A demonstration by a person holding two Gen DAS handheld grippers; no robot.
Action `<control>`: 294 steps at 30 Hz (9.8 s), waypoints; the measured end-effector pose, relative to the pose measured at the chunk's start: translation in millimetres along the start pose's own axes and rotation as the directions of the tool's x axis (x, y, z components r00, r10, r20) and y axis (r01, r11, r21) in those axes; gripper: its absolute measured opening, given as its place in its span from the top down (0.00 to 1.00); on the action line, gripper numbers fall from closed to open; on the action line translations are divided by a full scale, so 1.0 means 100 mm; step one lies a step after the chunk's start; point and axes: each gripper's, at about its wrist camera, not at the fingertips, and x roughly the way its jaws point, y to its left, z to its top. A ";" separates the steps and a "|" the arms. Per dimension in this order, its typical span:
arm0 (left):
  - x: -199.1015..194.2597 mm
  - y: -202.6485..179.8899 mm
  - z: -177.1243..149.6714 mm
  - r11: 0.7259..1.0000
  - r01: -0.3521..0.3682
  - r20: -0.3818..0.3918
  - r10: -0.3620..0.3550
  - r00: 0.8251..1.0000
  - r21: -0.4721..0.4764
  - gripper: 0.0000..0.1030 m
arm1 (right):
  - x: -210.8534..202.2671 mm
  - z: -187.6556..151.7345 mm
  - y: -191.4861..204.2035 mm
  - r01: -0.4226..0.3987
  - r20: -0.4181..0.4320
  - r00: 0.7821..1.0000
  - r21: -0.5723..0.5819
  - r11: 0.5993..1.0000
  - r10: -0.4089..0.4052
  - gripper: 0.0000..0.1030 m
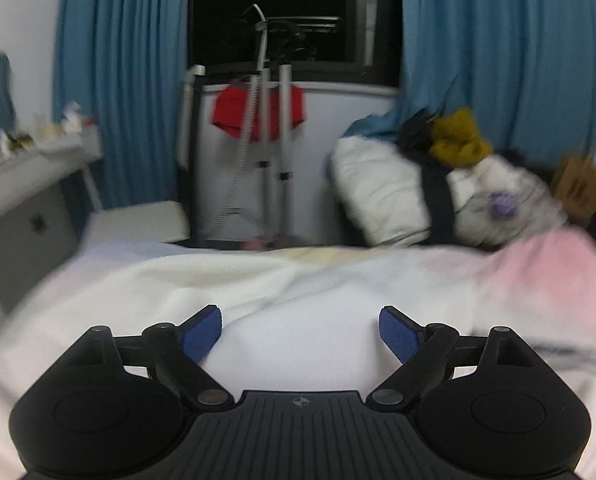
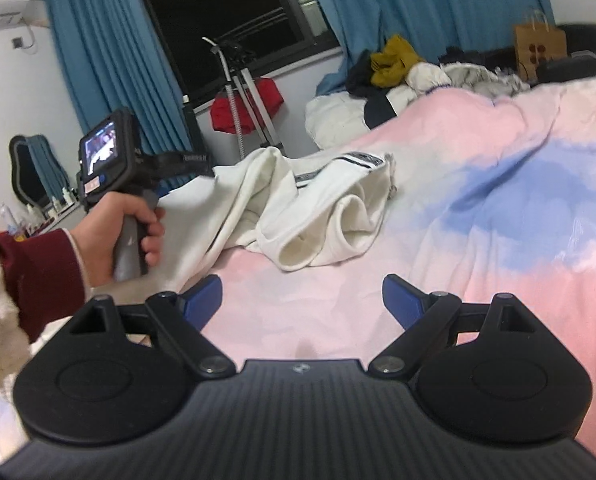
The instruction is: Fold clothes
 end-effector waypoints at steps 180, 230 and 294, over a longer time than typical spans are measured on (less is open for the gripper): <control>-4.14 3.16 -3.04 0.612 -0.176 -0.247 -0.033 0.968 -0.771 0.90 | -0.96 0.10 -2.58 0.456 -0.242 0.840 0.799 0.391 -0.485 0.92; -2.76 0.02 -2.23 0.997 0.078 -0.067 -0.079 0.995 -0.016 0.00 | -0.01 0.42 -0.22 0.053 -0.036 0.998 0.011 0.999 -0.053 0.23; -1.10 0.03 -2.45 0.955 0.279 -0.123 -0.267 0.956 0.100 0.16 | 0.32 1.64 -1.82 0.456 -0.162 0.885 0.104 0.884 -0.437 0.32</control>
